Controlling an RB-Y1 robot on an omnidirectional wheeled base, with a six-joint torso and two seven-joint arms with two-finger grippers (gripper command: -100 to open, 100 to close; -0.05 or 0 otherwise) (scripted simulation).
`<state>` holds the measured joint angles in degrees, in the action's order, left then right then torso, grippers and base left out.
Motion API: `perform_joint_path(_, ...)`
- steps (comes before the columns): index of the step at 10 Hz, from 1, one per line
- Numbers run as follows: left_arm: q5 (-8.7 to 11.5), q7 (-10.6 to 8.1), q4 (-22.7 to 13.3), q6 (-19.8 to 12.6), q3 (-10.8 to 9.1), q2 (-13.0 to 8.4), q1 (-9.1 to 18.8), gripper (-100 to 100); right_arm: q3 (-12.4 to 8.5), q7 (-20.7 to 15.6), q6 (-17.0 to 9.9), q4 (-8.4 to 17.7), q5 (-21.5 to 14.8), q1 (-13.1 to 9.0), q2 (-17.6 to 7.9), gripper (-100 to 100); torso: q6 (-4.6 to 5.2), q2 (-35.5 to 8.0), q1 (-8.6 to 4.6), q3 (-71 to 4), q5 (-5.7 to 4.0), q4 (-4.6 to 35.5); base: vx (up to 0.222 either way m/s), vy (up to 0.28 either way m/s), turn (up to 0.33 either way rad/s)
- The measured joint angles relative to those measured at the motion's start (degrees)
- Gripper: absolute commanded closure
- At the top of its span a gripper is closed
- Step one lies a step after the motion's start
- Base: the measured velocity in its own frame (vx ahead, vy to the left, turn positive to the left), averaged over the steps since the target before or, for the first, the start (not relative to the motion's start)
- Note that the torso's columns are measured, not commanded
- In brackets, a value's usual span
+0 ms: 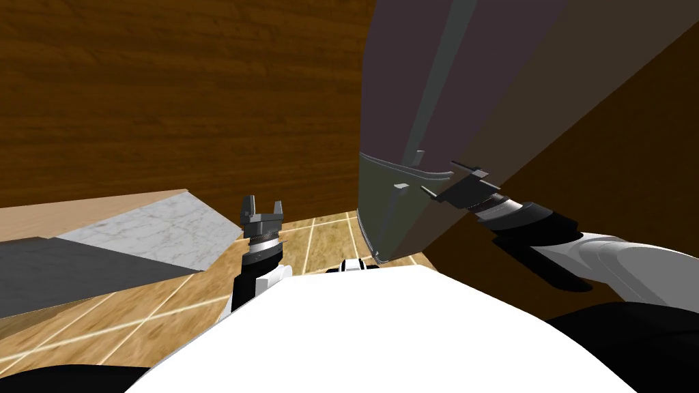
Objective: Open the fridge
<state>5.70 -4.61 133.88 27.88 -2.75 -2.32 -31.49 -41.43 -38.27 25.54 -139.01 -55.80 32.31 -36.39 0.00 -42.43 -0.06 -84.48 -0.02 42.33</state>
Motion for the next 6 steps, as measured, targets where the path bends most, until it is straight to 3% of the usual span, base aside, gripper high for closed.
perform_joint_path(4, 0.00, 0.00, 0.00, 0.00, 0.00, 0.00, 0.00, 0, -3.68, -3.71, -0.09, -0.65, -4.66, 0.23, -3.24, -100, -0.02, 0.13, 0.05, -0.09, 0.02, -0.04, 0.110, 0.064, -0.039)
perform_joint_path(6, 0.00, 0.00, 0.00, 0.00, 0.00, 0.00, 0.01, 0, -4.24, -4.81, -0.09, -0.83, -5.91, 0.21, -4.08, -100, -0.03, 0.13, -0.03, -0.11, 0.01, -0.05, 0.062, 0.046, -0.024)
